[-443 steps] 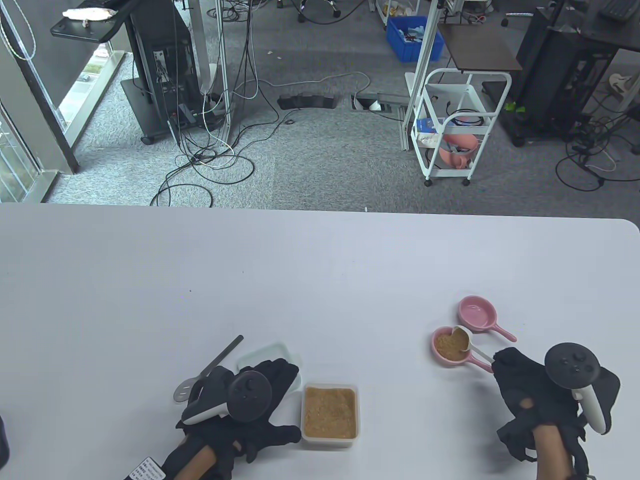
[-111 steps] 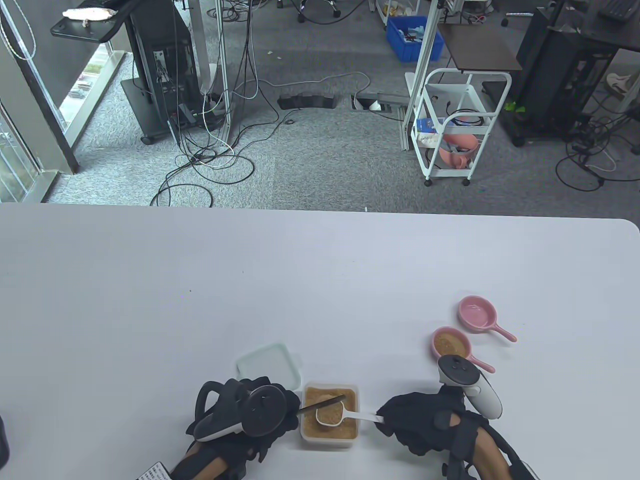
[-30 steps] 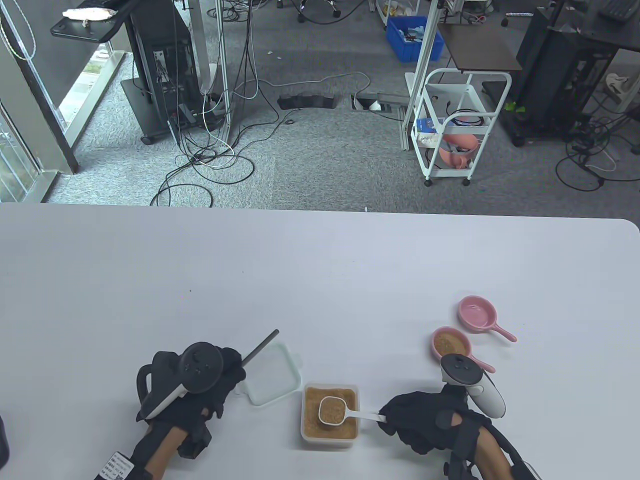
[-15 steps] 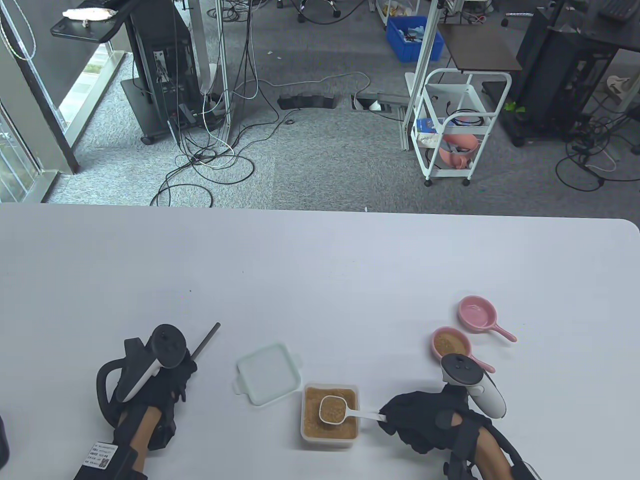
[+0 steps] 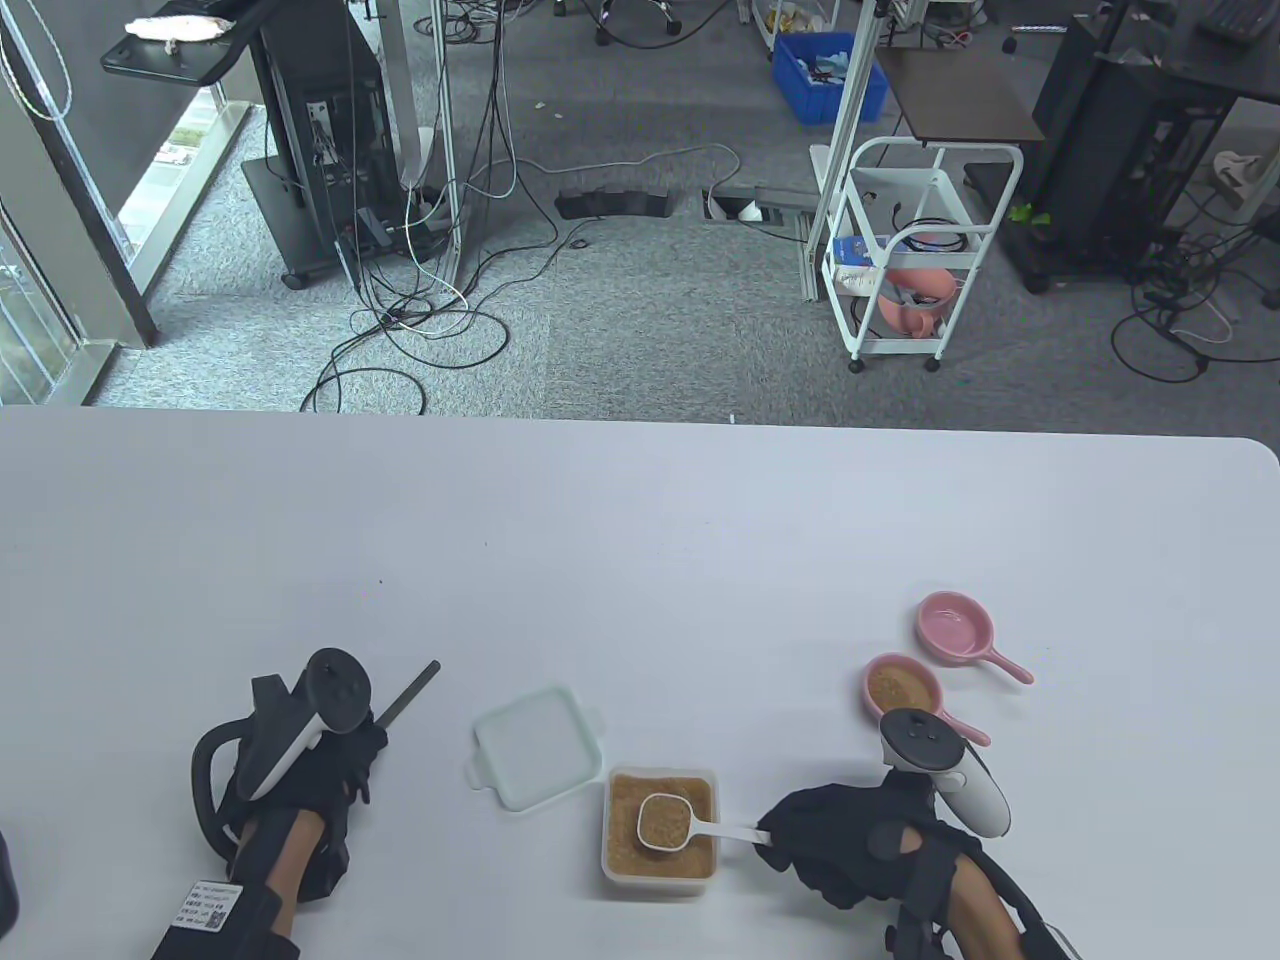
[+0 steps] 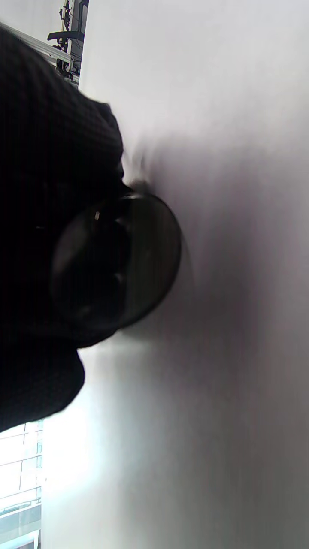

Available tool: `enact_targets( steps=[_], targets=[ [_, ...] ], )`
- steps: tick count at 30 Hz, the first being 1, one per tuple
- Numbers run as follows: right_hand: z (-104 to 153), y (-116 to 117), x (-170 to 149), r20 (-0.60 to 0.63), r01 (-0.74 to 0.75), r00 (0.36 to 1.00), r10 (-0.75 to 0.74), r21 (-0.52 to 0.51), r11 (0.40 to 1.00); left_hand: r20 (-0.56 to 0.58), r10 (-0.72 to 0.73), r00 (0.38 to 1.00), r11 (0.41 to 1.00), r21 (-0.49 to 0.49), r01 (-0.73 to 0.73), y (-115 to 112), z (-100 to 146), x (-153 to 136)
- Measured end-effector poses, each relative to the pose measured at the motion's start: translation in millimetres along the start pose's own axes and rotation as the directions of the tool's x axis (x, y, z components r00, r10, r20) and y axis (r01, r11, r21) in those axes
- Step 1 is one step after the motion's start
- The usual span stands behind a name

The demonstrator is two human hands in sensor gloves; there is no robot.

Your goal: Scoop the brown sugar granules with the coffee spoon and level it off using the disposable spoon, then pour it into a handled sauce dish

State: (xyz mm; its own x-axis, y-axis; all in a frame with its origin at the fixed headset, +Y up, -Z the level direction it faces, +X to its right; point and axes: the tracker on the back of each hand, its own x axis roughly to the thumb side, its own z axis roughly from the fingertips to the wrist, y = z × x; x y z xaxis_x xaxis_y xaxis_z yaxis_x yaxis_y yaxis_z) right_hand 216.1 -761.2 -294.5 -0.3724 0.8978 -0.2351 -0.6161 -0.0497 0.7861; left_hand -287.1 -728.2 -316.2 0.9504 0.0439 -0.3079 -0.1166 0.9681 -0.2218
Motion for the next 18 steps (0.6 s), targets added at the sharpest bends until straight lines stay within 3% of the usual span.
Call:
enact_targets(
  steps=[11, 14, 18],
  targets=[
    [0, 1, 1, 0.006, 0.013, 1.000, -0.013, 0.000, 1.000, -0.002, -0.004, 1.000, 0.998, 0.070, 0.004, 9, 7, 1],
    [3, -1, 4, 0.038, 0.034, 0.999, -0.033, -0.007, 0.999, 0.044, 0.031, 0.999, 0.993, 0.117, -0.036, 16, 15, 7],
    [11, -7, 11, 0.103, 0.076, 0.992, -0.072, -0.036, 0.996, 0.189, 0.117, 0.975, 0.978, 0.150, -0.146, 27, 34, 23]
  ],
)
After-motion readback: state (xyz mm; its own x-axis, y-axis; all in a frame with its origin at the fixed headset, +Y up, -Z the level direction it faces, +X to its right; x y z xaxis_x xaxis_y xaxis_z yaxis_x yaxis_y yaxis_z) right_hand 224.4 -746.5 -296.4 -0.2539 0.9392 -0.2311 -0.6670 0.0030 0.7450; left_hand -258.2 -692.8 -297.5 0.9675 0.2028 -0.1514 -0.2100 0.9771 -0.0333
